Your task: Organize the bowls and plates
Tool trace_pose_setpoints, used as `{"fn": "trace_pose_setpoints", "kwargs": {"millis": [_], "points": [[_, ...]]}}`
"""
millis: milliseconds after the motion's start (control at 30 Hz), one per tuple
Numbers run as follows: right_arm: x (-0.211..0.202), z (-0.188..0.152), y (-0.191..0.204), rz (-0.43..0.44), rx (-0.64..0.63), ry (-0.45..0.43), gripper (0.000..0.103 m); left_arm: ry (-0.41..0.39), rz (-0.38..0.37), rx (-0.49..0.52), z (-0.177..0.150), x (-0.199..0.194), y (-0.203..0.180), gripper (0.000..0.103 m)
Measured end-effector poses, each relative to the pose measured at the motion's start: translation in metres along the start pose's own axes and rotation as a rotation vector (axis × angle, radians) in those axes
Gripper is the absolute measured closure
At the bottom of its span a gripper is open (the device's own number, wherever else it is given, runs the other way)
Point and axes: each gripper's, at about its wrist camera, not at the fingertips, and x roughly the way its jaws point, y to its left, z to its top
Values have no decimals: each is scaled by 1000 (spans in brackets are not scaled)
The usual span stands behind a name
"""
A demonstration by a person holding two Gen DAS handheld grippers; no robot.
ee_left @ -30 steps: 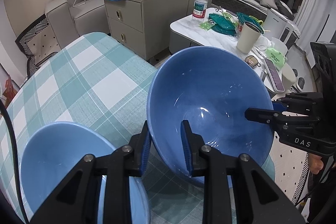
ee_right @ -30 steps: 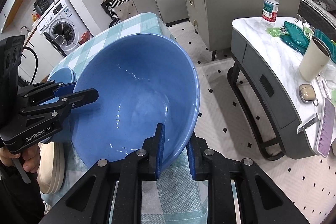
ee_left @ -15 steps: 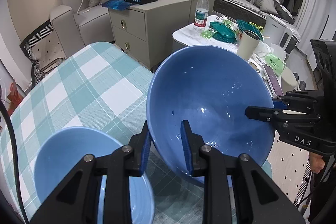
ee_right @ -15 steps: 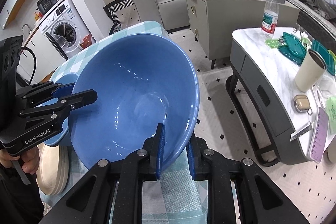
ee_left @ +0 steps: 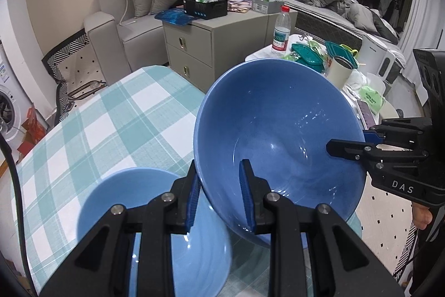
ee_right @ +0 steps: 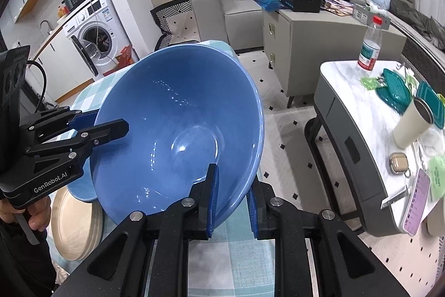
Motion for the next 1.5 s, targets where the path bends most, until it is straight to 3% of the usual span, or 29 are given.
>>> {"fn": "trace_pose_setpoints", "kwargs": {"millis": [833, 1500], "points": [[-4, 31, 68, 37, -134, -31, 84, -46, 100, -83, -17, -40, 53, 77], [10, 39, 124, 105, -207, 5, 84, -26, 173, -155, -47, -60, 93, 77]]}}
